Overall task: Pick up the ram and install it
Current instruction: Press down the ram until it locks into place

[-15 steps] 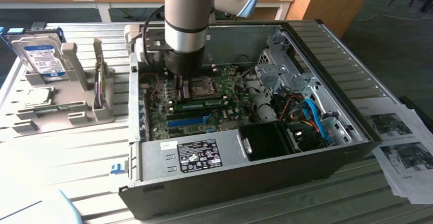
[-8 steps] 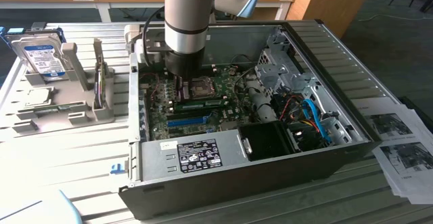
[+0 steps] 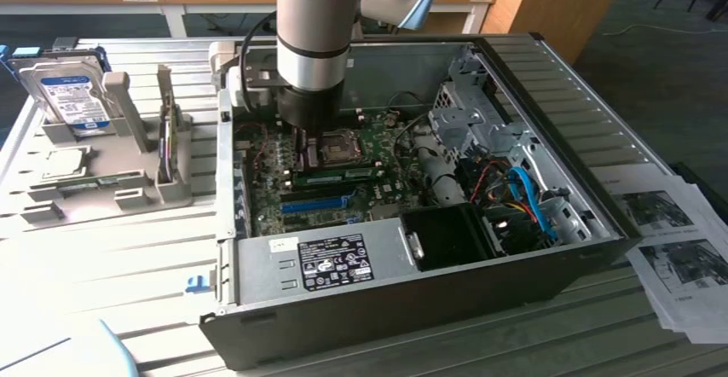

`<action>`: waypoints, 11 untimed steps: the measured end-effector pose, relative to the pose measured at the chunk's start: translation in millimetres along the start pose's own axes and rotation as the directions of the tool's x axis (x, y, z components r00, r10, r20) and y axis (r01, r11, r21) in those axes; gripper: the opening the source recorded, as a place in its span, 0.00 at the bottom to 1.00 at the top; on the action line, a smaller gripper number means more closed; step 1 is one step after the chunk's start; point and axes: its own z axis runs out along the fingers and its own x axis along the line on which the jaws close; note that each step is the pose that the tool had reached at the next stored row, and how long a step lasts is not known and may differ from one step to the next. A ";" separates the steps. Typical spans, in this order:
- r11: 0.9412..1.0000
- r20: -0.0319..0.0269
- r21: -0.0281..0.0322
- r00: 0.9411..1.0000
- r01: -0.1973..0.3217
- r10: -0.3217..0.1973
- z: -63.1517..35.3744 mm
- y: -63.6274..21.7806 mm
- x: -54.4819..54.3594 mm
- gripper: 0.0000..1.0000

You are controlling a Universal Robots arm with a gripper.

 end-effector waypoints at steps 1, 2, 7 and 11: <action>1.000 0.000 0.000 1.000 0.000 0.000 0.1 0.0 0.1 0.09; 1.000 0.000 0.000 1.000 0.000 0.000 0.2 0.1 0.1 0.09; 1.000 0.000 0.000 1.000 0.000 0.000 1.1 0.1 0.3 0.09; 1.000 0.000 0.000 1.000 0.000 0.000 1.3 0.2 0.4 0.09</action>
